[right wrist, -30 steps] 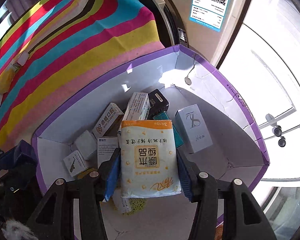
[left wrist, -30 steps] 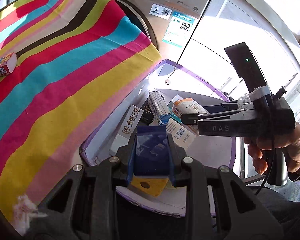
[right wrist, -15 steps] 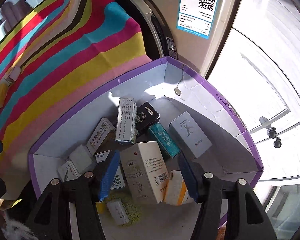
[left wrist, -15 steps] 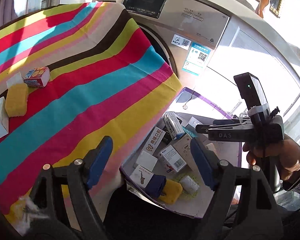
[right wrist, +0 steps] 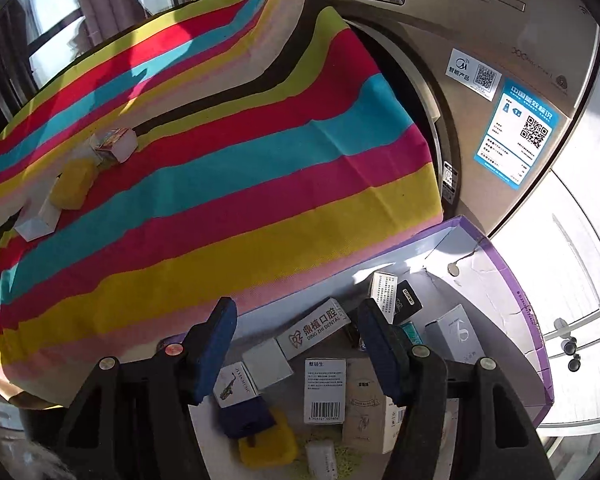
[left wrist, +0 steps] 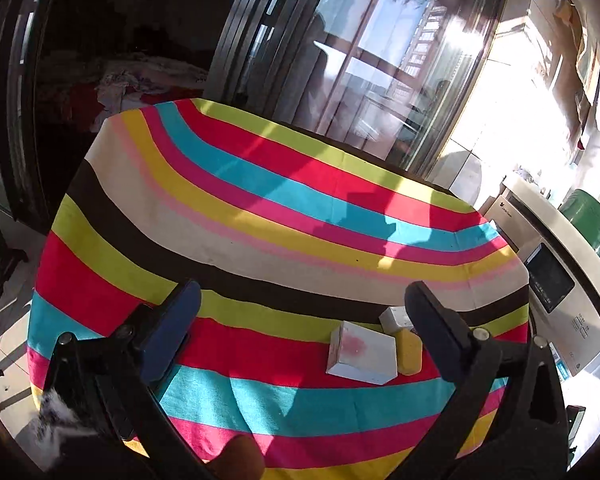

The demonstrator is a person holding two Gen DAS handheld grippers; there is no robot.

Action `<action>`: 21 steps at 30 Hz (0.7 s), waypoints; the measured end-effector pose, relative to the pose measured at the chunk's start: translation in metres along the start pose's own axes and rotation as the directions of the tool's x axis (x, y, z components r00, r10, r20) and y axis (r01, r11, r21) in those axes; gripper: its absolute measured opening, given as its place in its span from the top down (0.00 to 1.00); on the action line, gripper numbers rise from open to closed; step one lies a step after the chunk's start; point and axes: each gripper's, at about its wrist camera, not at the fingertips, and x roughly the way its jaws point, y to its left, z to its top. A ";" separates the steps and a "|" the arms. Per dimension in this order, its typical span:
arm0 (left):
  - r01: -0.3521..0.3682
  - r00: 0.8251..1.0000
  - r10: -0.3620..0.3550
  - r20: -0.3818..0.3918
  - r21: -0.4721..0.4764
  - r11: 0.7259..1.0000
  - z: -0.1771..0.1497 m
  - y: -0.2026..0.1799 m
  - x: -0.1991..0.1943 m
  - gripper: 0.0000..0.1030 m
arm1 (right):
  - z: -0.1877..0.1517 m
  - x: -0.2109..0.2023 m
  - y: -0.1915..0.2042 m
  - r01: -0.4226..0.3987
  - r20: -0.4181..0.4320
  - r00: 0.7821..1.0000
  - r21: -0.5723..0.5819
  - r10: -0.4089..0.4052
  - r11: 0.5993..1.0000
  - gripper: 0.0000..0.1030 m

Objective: Organize objects
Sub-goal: 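Grasp white pink-stained box with left tool while right tool grasps yellow sponge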

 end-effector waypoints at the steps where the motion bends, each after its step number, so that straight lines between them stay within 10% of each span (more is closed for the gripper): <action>1: -0.014 0.999 0.014 0.033 -0.008 1.000 0.005 0.007 -0.005 0.00 | 0.001 0.000 0.006 -0.004 0.002 1.000 -0.012 0.004 1.000 0.38; 9: -0.282 0.948 0.282 0.145 -0.024 0.959 0.008 0.032 -0.004 0.00 | 0.001 0.001 0.024 -0.021 0.015 1.000 -0.061 0.022 0.998 0.38; 21: -0.224 0.969 0.213 0.124 0.088 0.971 0.005 0.020 0.011 0.00 | 0.009 -0.003 0.040 -0.035 0.034 0.999 -0.091 0.038 0.995 0.38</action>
